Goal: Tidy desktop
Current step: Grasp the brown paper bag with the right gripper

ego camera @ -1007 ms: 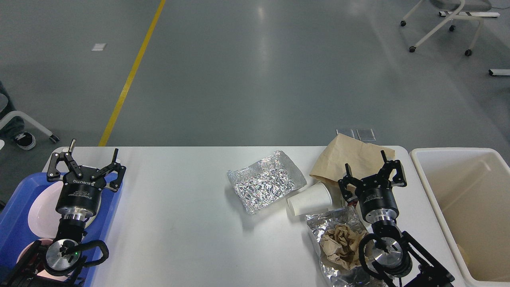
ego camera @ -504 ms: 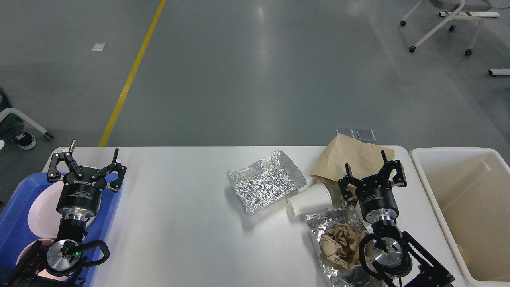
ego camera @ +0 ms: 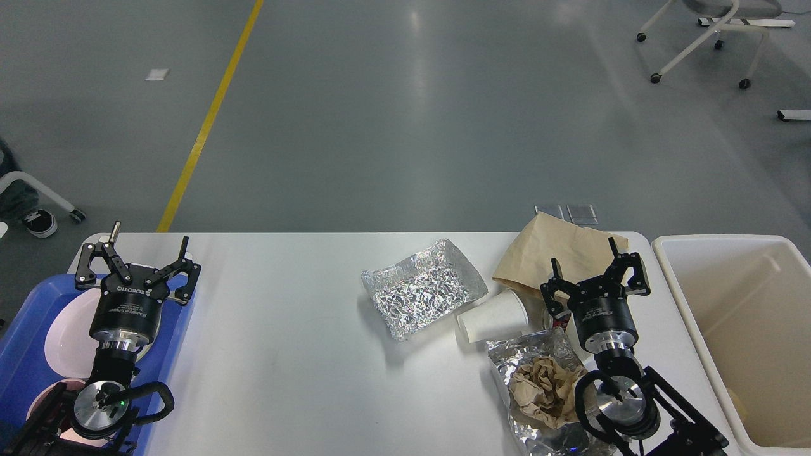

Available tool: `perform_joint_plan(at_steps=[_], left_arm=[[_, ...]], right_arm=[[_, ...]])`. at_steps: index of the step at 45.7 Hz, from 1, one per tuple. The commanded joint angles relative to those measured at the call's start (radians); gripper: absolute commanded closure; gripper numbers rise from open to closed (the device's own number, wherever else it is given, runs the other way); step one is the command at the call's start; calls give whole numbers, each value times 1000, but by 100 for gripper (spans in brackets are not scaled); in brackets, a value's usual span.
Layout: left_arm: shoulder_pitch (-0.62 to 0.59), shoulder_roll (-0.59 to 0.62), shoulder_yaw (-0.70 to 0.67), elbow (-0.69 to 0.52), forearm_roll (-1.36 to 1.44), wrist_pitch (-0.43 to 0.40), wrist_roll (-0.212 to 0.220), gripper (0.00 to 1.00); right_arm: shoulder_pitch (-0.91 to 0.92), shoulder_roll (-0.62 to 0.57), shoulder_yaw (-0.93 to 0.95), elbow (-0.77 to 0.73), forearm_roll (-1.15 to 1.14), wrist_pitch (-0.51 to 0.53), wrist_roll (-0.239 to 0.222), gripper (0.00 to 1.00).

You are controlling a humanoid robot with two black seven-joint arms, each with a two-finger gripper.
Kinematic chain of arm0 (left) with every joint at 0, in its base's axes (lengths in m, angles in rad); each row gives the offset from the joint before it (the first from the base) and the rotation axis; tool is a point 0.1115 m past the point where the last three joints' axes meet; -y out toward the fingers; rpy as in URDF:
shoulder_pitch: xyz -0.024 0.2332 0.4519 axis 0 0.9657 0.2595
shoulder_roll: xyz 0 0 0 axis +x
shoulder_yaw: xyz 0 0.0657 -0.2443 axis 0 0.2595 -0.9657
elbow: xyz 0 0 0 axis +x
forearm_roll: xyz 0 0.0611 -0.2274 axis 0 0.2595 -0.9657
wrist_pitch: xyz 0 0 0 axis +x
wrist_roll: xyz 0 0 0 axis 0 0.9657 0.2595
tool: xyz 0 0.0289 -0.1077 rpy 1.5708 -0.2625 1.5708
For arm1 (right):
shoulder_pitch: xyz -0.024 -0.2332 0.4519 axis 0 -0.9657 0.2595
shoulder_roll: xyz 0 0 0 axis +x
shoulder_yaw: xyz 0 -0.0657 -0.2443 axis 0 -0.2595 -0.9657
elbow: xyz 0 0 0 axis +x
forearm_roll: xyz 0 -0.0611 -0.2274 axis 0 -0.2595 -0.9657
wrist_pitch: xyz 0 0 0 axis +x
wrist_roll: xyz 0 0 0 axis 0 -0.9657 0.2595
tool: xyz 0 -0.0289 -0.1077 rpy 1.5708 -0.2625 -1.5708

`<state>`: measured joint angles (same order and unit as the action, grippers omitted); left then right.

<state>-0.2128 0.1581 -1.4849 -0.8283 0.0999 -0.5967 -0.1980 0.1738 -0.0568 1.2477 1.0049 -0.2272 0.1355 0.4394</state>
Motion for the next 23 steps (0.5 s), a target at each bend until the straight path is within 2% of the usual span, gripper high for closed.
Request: perform_joint_plan(at_steps=[1,11,23], left_arm=[[0,1,0,0,0,0,0,3],[0,0,0,0,0,0,0,3],[0,0,0,0,0,0,0,4]], right_arm=[[-2,-50,2,9,2,12,-2,0],[15,-156,3,11,2,7,-1,0],[23,-163,3,-11,2,9,-1,0]])
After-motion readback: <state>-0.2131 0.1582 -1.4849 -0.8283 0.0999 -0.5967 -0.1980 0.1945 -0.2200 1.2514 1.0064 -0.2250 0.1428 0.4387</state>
